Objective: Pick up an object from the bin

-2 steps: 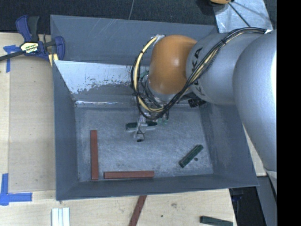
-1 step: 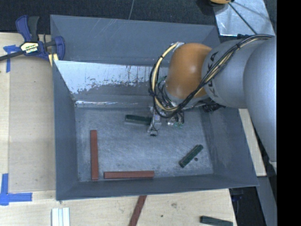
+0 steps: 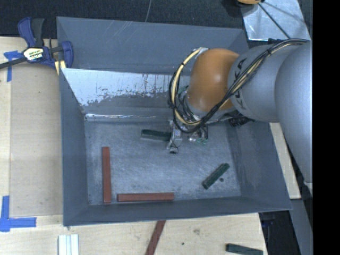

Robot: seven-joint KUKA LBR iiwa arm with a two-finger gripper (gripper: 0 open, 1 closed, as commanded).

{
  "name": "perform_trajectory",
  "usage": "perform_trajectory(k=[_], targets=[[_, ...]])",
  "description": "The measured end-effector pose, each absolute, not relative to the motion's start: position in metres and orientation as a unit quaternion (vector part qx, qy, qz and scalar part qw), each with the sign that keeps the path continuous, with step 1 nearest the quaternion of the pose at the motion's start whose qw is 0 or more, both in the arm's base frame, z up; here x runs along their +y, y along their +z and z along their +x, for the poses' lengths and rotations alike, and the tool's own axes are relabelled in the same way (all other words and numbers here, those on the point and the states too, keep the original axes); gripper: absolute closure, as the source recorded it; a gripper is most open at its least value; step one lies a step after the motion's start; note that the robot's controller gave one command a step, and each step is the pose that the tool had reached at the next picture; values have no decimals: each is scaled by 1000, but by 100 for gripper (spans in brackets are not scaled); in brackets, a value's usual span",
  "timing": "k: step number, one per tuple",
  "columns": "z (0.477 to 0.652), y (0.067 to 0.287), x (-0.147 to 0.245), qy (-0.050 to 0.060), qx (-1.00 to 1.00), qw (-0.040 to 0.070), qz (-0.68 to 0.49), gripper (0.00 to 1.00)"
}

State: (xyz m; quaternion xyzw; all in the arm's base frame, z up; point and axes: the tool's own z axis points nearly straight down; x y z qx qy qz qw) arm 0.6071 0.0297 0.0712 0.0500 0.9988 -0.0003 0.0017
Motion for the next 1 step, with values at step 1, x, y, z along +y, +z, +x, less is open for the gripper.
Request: perform_trajectory(k=[1], targets=[[607, 211, 35, 0, 999, 2, 44, 100]])
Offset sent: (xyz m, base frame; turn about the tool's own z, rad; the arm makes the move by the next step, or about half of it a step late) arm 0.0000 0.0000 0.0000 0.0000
